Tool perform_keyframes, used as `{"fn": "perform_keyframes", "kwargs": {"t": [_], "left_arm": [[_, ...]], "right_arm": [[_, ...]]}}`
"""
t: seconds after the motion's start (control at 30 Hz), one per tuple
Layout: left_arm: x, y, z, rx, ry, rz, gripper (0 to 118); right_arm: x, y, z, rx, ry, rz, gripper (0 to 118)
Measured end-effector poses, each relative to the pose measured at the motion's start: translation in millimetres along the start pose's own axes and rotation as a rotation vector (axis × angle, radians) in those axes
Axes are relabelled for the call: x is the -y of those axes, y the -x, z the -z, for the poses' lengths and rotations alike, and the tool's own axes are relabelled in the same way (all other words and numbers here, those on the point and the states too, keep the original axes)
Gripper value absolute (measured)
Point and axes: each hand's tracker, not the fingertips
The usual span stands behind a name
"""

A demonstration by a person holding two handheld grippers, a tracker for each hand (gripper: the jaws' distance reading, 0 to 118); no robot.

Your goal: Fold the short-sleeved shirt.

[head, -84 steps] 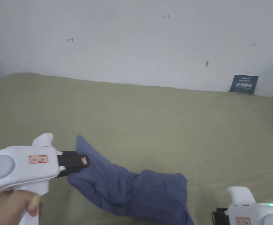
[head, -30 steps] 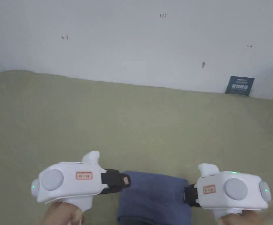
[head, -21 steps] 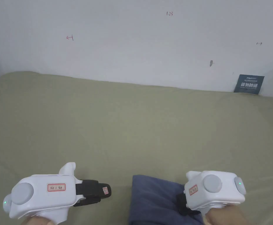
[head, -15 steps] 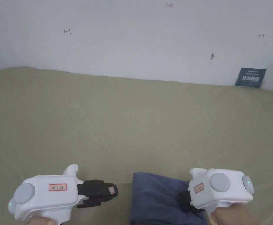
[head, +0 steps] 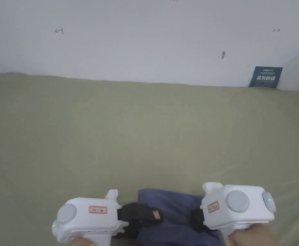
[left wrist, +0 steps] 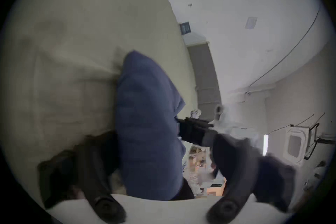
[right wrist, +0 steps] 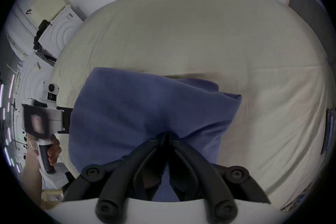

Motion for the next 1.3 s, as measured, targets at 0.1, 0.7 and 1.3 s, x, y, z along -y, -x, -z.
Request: {"fn": "perform_keyframes", "kwargs": {"t": [0.1, 0.7, 1.3], "left_arm": [[4, 11, -5, 0.037, -0.018, -0.016, 34], [-20, 21, -131, -0.067, -0.117, 0.076, 31], [-27, 169, -499, -0.398, -0.282, -0.031, 31]], "right_arm": [[2, -1, -1, -0.007, -0.010, 0.004, 7], [-27, 149, -32, 0.013, -0.116, -0.221, 7], [-40, 509, 70, -0.250, -0.076, -0.635, 7]]}}
